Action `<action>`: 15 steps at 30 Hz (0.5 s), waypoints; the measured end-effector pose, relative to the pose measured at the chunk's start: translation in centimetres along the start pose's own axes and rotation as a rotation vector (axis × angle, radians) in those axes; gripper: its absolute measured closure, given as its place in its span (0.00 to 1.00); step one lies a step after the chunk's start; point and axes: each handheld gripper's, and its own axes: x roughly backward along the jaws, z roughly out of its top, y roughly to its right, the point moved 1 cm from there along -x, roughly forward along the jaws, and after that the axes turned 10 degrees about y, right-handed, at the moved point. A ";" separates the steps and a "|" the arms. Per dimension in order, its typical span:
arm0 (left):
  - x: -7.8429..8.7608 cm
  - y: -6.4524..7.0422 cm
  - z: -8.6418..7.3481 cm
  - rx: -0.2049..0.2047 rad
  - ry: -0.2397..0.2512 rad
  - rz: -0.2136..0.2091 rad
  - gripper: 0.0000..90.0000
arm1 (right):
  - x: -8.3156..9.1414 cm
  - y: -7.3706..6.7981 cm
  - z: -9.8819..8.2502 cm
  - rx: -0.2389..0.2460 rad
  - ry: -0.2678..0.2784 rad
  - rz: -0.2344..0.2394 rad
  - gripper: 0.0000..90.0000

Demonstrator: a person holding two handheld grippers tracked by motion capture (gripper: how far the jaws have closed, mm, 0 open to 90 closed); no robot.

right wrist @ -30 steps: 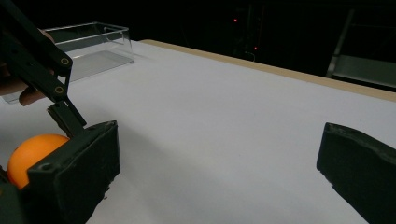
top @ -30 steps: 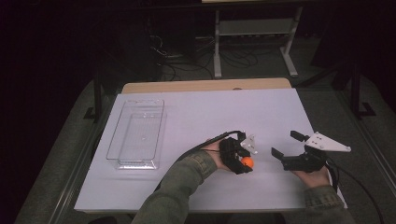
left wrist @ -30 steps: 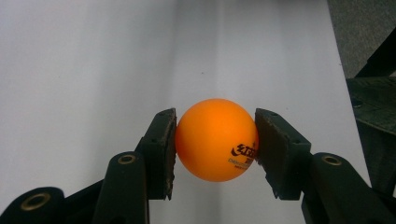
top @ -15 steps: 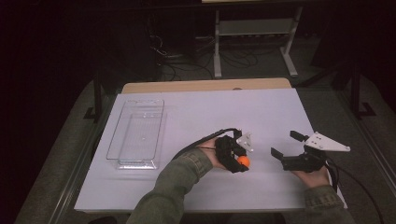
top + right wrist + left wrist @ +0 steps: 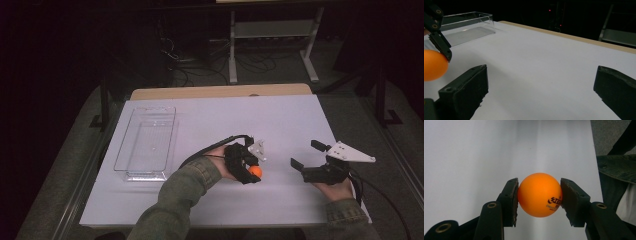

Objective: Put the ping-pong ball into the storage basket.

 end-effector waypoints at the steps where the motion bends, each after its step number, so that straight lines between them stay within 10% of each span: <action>1: 0.1 0.1 0.0 0.005 -0.003 0.001 0.56 | 0.0 0.0 0.0 -0.001 0.000 -0.001 0.00; 15: 1.5 0.4 -0.3 0.006 -0.040 -0.005 0.56 | 0.0 -0.1 0.0 0.001 -0.005 0.000 0.00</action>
